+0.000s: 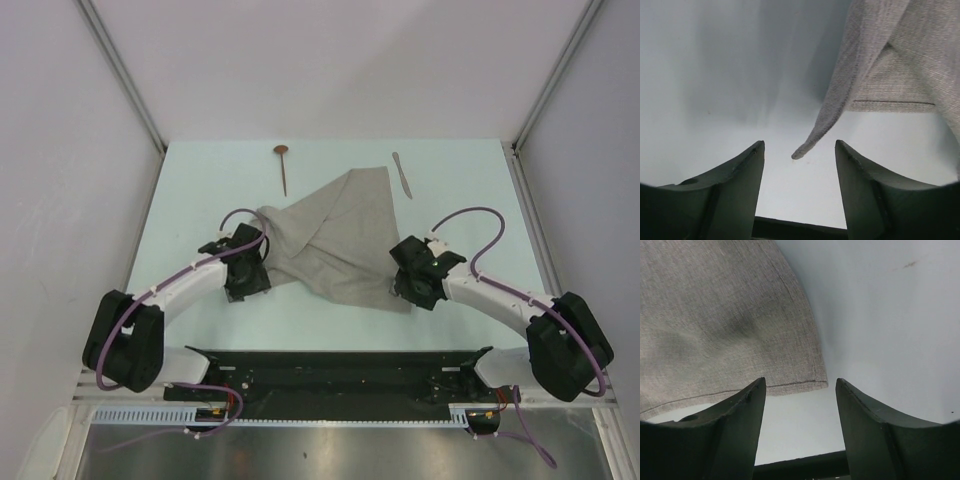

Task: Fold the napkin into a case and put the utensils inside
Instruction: Flatten out the crumpled napkin at the center of the board.

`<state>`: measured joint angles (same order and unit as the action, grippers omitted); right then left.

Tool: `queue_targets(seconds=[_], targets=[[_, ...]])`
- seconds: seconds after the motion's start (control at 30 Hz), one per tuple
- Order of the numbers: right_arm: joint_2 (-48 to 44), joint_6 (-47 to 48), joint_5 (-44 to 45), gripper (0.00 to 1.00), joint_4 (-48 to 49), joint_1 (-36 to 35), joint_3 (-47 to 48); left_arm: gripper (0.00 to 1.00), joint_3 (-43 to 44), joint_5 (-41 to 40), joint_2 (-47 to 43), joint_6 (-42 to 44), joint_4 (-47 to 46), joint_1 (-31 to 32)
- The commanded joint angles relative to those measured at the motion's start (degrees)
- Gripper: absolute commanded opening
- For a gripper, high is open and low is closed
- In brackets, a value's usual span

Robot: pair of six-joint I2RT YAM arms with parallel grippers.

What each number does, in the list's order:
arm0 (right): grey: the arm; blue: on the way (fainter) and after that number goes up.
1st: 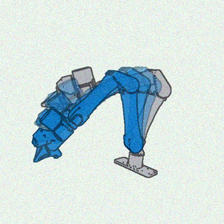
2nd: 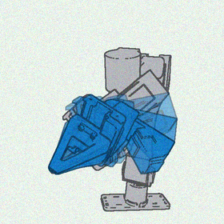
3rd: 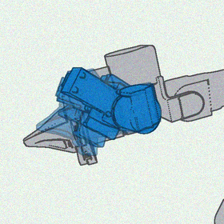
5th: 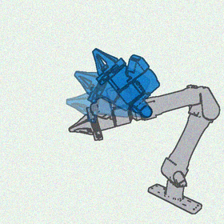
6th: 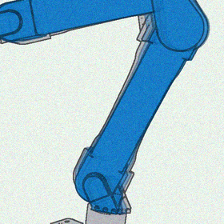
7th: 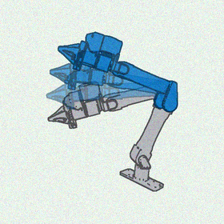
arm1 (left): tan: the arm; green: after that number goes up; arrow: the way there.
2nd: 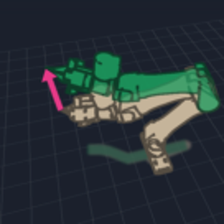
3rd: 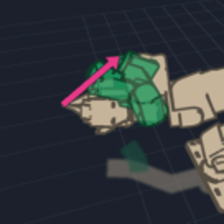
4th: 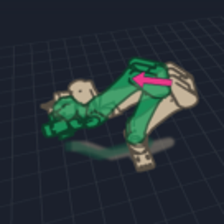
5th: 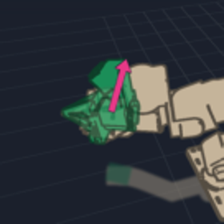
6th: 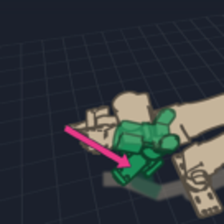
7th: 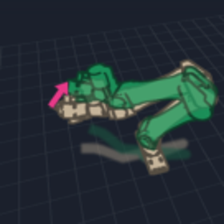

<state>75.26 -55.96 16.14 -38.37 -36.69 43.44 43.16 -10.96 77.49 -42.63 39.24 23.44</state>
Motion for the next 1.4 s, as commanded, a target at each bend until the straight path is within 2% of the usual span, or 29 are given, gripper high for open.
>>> queue_targets(seconds=[0.0, 0.1, 0.13, 0.3, 0.33, 0.37, 0.4, 0.5, 0.53, 0.57, 0.6, 0.67, 0.7, 0.73, 0.83, 0.87, 0.93, 0.97, 1.07, 1.1, 1.2, 1.23, 1.37], targets=[[0.9, -7.4, 6.2, 0.62, 0.1, -3.0, -0.9, 0.61, -1.2, 0.4, -5.0, -1.2, -3.9, -0.3], [1.3, -10.4, 8.4, 0.62, -1.7, -5.0, -1.0, 0.55, -2.1, 0.3, -6.2, -0.5, -5.5, -0.9], [1.5, -10.4, 8.4, 0.63, -1.0, -5.1, -1.3, 0.47, -2.3, 0.8, -6.4, -0.3, -6.0, -1.1], [3.0, -14.2, 9.8, 0.62, -0.6, -5.4, -2.7, 0.3, -3.2, 2.2, -7.0, 0.4, -8.7, -1.4], [3.6, -14.7, 9.8, 0.6, 0.0, -5.3, -3.3, 0.23, -3.4, 2.4, -7.4, 0.6, -9.1, -1.4], [3.7, -15.3, 9.8, 0.59, 0.1, -5.3, -3.4, 0.2, -3.6, 3.5, -7.6, 1.3, -9.5, -1.4], [3.8, -16.6, 9.8, 0.58, 0.4, -5.4, -3.5, 0.12, -3.7, 3.5, -7.9, 1.3, -9.6, -1.4], [4.7, -19.5, 9.4, 0.52, 0.2, -5.9, -4.2, 0.0, -3.9, 4.2, -9.5, 1.5, -9.6, -1.4], [5.1, -20.2, 9.3, 0.51, 0.5, -6.5, -4.5, 0.0, -4.0, 4.6, -10.2, 1.5, -9.8, -1.4], [5.7, -20.5, 9.2, 0.48, 1.1, -6.4, -5.5, 0.0, -4.1, 5.2, -11.2, 1.7, -9.9, -1.4], [5.9, -20.7, 8.8, 0.35, 2.5, -6.2, -5.7, 0.0, -4.2, 5.7, -11.8, 1.7, -10.2, -1.4], [5.9, -20.3, 8.4, 0.22, 3.7, -5.4, -5.8, 0.0, -4.2, 6.4, -14.1, 2.1, -10.5, -1.4], [4.9, -20.2, 8.6, 0.06, 5.0, -5.2, -5.5, 0.0, -4.2, 7.2, -14.9, 2.3, -11.3, -1.4], [3.5, -18.1, 8.8, 0.0, 6.0, -5.1, -5.3, 0.0, -3.8, 7.4, -15.7, 2.6, -11.6, -1.4], [-5.3, -12.4, 12.1, 0.0, 9.8, -4.8, -2.9, 0.0, -0.6, 9.1, -19.1, 4.2, -12.3, -1.9], [-7.8, -6.4, 13.4, 0.0, 10.9, -4.5, -2.1, 0.0, 0.6, 9.8, -19.7, 5.1, -12.3, -2.2], [-15.7, -0.4, 13.5, 0.0, 14.6, -2.8, 0.8, 0.0, 5.3, 13.0, -21.7, 5.9, -12.4, -3.7], [-18.4, 6.4, 12.1, 0.0, 16.0, -1.9, 2.1, 0.0, 7.2, 14.2, -22.2, 6.7, -12.9, -4.3], [-25.2, 16.5, 7.4, 0.0, 19.9, 1.2, 8.5, 0.0, 15.6, 18.4, -25.0, 7.8, -14.2, -6.4], [-26.4, 22.5, 7.0, 0.0, 19.9, 2.0, 10.9, 0.0, 17.8, 19.1, -25.7, 8.2, -14.9, -7.1], [-30.8, 32.8, 3.8, 0.0, 18.9, 2.1, 20.1, 0.0, 26.9, 19.6, -28.6, 9.8, -14.8, -7.4], [-32.3, 35.0, 2.7, 0.0, 19.5, 2.0, 21.5, 0.0, 31.8, 19.6, -29.2, 10.2, -14.3, -7.4], [-42.6, 41.6, -6.4, 0.0, 21.7, 1.9, 26.8, 0.0, 42.4, 18.7, -32.0, 13.1, -10.6, -7.4]])
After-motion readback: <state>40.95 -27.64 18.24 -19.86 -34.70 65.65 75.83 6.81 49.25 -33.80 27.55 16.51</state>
